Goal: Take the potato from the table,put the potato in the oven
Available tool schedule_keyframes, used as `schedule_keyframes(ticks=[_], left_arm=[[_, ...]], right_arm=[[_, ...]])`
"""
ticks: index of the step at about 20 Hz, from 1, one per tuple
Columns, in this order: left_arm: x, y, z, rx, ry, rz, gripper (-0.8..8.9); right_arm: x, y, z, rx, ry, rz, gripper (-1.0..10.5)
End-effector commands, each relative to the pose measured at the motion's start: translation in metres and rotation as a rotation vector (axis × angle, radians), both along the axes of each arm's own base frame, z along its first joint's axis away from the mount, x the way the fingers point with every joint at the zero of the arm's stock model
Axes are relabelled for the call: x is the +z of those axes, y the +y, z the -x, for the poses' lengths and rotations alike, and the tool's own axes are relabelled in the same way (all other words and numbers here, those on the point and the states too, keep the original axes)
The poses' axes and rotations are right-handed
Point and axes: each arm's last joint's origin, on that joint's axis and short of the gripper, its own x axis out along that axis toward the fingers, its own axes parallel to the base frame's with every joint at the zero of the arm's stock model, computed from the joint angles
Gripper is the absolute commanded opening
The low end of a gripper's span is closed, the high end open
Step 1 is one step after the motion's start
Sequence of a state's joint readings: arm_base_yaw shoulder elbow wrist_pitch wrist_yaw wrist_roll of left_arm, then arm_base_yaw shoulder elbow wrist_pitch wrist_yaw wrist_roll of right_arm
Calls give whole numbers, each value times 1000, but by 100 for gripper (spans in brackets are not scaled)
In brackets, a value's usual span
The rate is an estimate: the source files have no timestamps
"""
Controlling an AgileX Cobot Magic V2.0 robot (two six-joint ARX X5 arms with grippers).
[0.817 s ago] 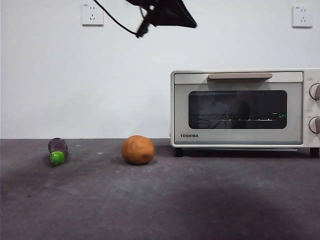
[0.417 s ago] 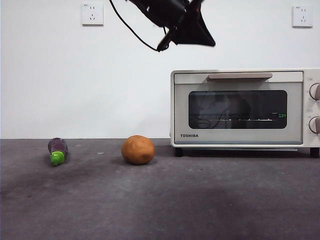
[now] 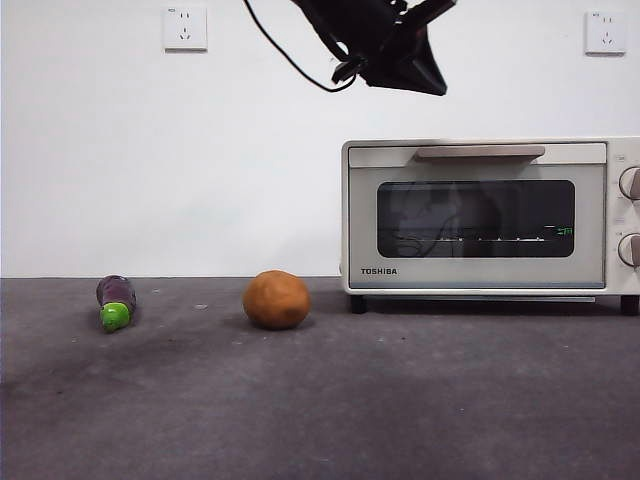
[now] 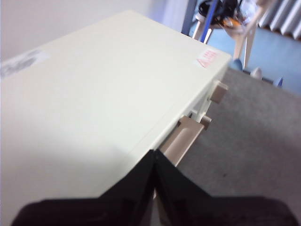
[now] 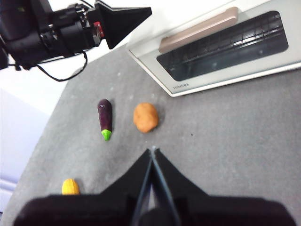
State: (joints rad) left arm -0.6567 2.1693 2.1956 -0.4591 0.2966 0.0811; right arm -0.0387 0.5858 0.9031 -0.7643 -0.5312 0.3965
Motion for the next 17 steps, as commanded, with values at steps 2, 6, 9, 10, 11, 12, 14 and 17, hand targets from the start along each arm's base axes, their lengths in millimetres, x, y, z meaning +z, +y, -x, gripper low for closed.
schedule_keyframes(ticks=[2, 6, 9, 10, 11, 12, 14, 17], left_arm=[[-18, -15, -1, -34, -115, -127, -9], [-29, -21, -2, -35, -135, -169, -9], [-43, -27, -8, -24, -132, -187, -9], [-49, -29, -10, -21, -131, -189, -9], [-52, -29, -11, -15, -132, -196, -9], [-56, -30, -13, 1, -135, -207, -9], [-63, -32, -16, 9, -135, -221, -9], [-74, -33, -17, 0, -102, -255, -9]], right_arm=[[-3, 0, 0, 17, 17, 32, 1], [-8, 0, 1, 35, 65, 62, 1], [-13, 0, 4, 51, 104, 89, 1], [-14, 0, 5, 54, 117, 98, 1], [-15, 0, 6, 56, 128, 103, 1], [-16, 0, 6, 59, 135, 106, 1], [-16, 0, 7, 61, 135, 116, 1], [-17, 0, 7, 52, 139, 131, 1]])
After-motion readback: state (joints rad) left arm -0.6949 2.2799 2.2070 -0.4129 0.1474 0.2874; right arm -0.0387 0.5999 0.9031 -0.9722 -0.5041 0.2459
